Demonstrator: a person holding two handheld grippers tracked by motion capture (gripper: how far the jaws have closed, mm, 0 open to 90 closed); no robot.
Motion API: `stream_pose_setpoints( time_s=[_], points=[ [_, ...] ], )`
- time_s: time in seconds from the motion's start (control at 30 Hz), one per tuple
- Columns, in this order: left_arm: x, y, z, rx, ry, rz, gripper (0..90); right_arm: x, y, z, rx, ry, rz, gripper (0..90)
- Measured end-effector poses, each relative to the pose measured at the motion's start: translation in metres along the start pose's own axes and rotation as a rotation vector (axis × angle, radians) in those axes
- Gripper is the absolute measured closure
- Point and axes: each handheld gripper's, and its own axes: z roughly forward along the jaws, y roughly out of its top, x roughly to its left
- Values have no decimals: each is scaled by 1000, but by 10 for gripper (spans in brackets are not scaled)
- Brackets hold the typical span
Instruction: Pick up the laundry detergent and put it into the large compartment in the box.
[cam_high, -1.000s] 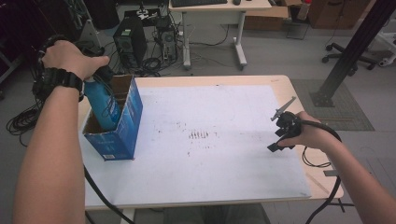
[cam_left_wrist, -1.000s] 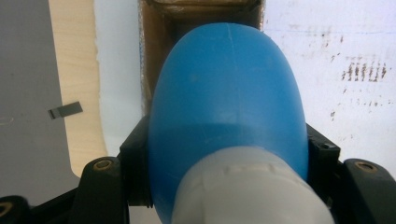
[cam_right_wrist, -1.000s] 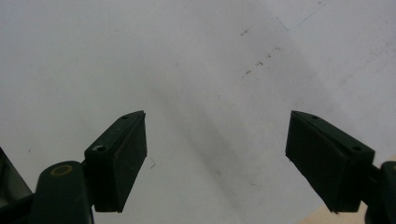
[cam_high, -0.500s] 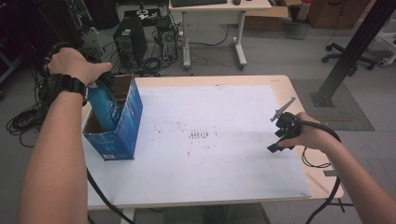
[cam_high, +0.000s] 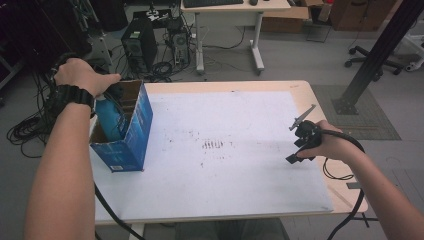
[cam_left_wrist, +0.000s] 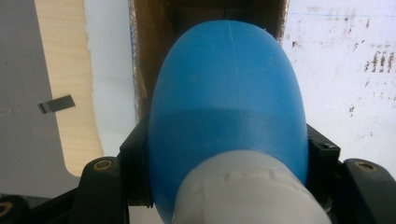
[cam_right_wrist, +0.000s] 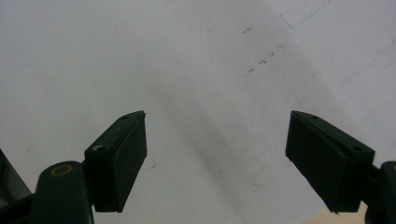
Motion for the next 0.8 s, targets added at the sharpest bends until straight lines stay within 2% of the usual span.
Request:
stream_pose_setpoints(
  time_s=[0.8],
  points=[
    [2,1,22,23,-14,4,374,1,0,2,6,2,0,208]
  ],
)
